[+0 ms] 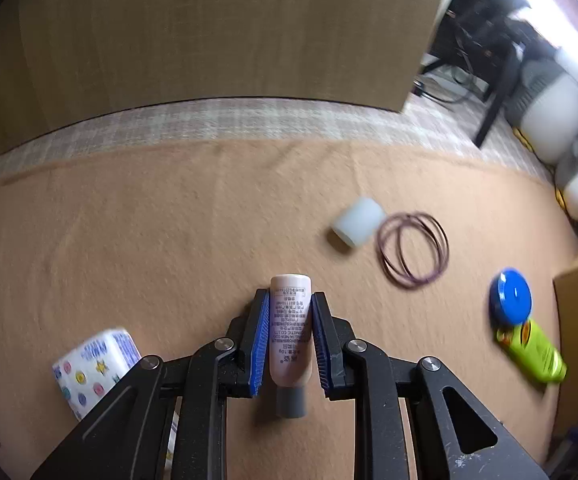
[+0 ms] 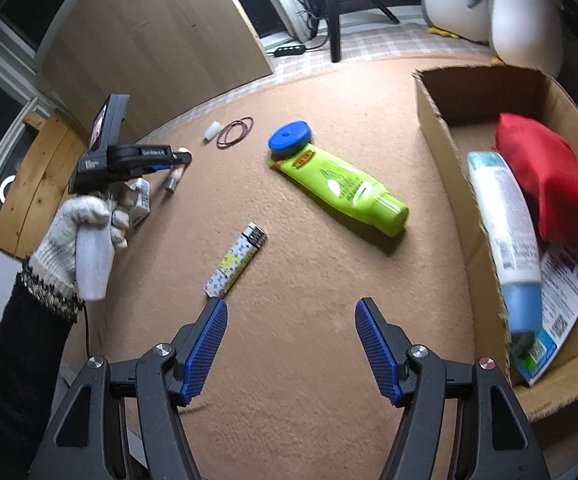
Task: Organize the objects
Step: 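Lower the left tool onto the pink-capped white bottle and close on it, then hold the bottle in the left tool while the right tool closes on the purple cable coil, then carry the bottle and cable coil to the box and open both tools inside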
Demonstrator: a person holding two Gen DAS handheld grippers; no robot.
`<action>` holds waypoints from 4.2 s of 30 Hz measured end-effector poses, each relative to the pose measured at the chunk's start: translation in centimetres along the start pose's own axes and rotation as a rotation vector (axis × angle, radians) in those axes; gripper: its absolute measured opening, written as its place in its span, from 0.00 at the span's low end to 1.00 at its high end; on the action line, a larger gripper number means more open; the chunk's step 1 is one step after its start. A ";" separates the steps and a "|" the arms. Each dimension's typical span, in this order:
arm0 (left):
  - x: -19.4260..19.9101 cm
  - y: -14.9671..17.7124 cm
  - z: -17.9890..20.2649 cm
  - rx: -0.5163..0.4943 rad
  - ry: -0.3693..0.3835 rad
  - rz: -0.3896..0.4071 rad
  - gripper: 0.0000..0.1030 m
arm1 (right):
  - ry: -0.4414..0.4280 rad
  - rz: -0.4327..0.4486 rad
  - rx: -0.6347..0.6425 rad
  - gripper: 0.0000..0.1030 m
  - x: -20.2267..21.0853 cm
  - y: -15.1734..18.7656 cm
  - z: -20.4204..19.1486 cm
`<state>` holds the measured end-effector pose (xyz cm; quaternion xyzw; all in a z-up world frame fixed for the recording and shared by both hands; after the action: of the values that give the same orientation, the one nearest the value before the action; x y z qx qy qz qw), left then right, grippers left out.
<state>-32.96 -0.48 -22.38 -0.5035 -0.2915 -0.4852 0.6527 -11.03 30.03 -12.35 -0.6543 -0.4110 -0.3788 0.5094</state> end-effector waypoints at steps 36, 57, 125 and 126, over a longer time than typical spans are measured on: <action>4.3 11.6 1.3 -0.034 0.096 -0.011 0.21 | -0.052 -0.070 0.310 0.61 -14.5 -17.7 -14.5; 4.3 12.3 1.9 -0.059 0.091 -0.025 0.37 | 0.138 -0.108 0.527 0.27 -16.6 -14.8 -15.7; 5.6 11.2 29.9 -0.237 0.459 0.016 0.22 | -0.012 0.202 -0.123 0.03 7.7 -2.1 9.9; 5.2 11.3 30.9 -0.252 0.464 0.010 0.22 | 0.003 0.204 -0.136 0.03 7.9 -1.8 10.9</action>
<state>-17.28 27.01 -12.08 -0.4575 -0.0688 -0.6170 0.6367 -8.93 42.15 -6.64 -0.7252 -0.3149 -0.3528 0.5005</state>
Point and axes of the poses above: each gripper's, at about its wrist camera, not at the fingertips, and x roughly against the way its jaws point, z to its right, y to its underside, the point moved 8 cm from there along -x, roughly the way its jaws point, and after that the axes turned 13 degrees about y, right-handed, at the moved point
